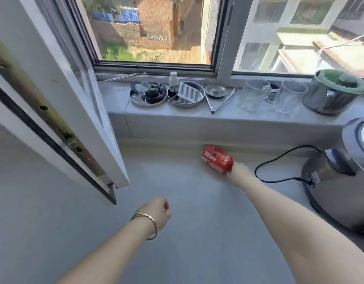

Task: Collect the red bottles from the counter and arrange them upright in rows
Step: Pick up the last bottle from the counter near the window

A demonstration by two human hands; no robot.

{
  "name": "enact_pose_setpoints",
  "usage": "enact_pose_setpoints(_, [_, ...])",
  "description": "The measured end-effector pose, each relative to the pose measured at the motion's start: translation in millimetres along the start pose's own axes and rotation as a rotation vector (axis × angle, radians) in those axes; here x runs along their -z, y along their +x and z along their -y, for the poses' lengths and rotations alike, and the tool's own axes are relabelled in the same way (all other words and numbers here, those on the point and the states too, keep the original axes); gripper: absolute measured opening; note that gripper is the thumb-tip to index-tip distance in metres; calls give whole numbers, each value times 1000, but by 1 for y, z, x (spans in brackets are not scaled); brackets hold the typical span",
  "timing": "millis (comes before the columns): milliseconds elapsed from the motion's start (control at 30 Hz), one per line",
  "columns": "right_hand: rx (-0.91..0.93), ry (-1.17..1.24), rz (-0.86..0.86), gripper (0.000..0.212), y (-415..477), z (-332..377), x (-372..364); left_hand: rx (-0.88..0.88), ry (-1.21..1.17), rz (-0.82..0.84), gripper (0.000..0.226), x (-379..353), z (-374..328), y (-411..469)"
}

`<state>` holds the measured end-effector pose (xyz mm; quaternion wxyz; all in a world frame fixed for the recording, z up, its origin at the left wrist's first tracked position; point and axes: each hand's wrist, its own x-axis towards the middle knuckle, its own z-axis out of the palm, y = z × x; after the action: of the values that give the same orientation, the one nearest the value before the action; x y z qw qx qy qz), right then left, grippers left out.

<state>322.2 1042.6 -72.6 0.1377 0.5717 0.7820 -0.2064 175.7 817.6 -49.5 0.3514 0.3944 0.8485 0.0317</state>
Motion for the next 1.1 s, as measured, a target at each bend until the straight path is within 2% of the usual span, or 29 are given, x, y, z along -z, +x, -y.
enact_pose_setpoints(133, [-39,63,-45,28,26,-7,-17,16,-26,9,15,-1,2,27])
enact_pose_setpoints(233, [5,78,-108,28,28,-14,-24,26,-16,32,25,-3,-1,38])
enact_pose_setpoints(333, [66,75,-103,28,23,-17,-21,25,-11,38,26,-5,-4,45])
enact_pose_setpoints(433, [141,120,-179,31,6,-14,-11,19,3,31,26,-5,-3,41])
enact_pose_setpoints(533, [224,-19,-276,36,-15,3,10,5,49,22,27,0,2,28])
enact_pose_setpoints(667, [369,-245,-257,40,-61,32,26,1,54,-26,27,6,19,-3])
enact_pose_setpoints(767, [455,-371,-217,51,-110,54,18,23,44,-61,26,4,45,-34])
enact_pose_setpoints(867, [549,-432,-156,51,-159,83,-2,71,28,-91,26,-2,82,-74])
enact_pose_setpoints(1100, [891,-599,-32,45,-276,199,-70,343,-136,-172,17,-21,210,-199])
